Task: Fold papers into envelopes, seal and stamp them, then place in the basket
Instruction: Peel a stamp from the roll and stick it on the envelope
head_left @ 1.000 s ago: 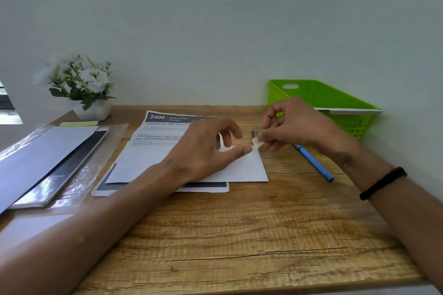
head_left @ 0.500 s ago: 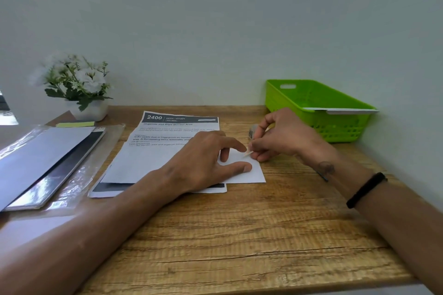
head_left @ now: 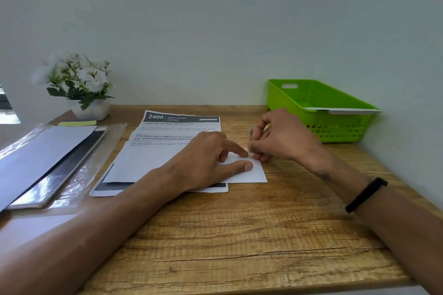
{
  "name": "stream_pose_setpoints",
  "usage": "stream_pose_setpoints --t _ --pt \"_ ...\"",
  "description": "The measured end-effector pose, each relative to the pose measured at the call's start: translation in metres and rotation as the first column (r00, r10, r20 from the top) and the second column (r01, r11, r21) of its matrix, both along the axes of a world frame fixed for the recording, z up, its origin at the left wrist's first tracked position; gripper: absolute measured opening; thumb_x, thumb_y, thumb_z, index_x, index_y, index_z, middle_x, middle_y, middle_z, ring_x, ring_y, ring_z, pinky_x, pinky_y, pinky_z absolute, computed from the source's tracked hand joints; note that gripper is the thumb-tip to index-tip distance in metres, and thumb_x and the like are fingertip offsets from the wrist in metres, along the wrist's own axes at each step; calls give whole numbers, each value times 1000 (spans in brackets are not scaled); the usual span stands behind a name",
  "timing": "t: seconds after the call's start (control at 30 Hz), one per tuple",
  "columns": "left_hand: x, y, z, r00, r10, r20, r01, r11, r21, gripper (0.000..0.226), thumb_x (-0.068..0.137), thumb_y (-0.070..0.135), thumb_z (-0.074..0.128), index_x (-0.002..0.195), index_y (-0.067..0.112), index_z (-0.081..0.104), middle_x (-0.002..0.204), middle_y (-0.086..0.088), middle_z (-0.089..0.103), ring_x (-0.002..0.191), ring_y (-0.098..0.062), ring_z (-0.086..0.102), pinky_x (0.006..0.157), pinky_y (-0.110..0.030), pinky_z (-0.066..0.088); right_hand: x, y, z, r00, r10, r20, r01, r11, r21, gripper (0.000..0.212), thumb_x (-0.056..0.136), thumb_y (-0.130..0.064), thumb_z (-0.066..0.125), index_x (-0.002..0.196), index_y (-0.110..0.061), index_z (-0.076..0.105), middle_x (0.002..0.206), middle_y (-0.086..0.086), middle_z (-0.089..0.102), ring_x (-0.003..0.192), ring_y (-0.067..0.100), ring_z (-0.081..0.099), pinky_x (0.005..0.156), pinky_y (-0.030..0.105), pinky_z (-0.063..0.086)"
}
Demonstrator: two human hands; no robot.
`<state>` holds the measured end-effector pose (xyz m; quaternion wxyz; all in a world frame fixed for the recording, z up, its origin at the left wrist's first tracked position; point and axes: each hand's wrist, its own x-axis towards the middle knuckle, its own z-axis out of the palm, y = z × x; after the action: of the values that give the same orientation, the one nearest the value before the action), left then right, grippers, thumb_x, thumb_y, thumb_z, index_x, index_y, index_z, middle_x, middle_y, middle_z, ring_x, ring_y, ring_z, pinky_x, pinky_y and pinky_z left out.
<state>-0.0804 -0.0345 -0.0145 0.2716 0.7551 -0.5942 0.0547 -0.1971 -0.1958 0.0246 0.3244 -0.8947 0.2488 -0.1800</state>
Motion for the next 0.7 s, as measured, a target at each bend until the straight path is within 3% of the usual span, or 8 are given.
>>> stream_pose_setpoints --t 0.17,0.4,0.5,0.7 --pt "-1 -1 0 1000 -7 -20 6 1000 -15 41 93 63 63 123 38 75 79 10 57 74 -5 53 61 -18 32 -1 -1 -2 1000 3 -5 -3 998 -59 25 75 -9 90 87 -9 68 64 3 76 55 13 75 62 33 65" --pt "0 0 0 1000 -11 -22 11 1000 -5 42 93 64 63 123 38 76 79 10 57 76 -7 54 62 -21 37 -2 -12 0 999 -27 -41 24 997 -69 28 70 -10 94 82 -8 69 64 -1 74 45 8 69 42 17 48" --pt "0 0 -1 1000 -14 -20 14 1000 -17 42 92 64 64 122 38 76 78 11 56 75 -8 54 63 -21 38 -2 -18 2 998 -26 -66 18 993 -120 23 71 -8 90 83 -11 71 68 1 76 51 13 72 50 22 55" --pt "0 -1 1 1000 -15 -12 15 1000 -8 42 93 63 63 124 37 75 77 11 56 74 -6 53 61 -19 35 0 -25 6 981 118 -152 -146 971 -188 5 82 -18 84 83 -22 80 79 -7 78 72 10 75 68 25 60"
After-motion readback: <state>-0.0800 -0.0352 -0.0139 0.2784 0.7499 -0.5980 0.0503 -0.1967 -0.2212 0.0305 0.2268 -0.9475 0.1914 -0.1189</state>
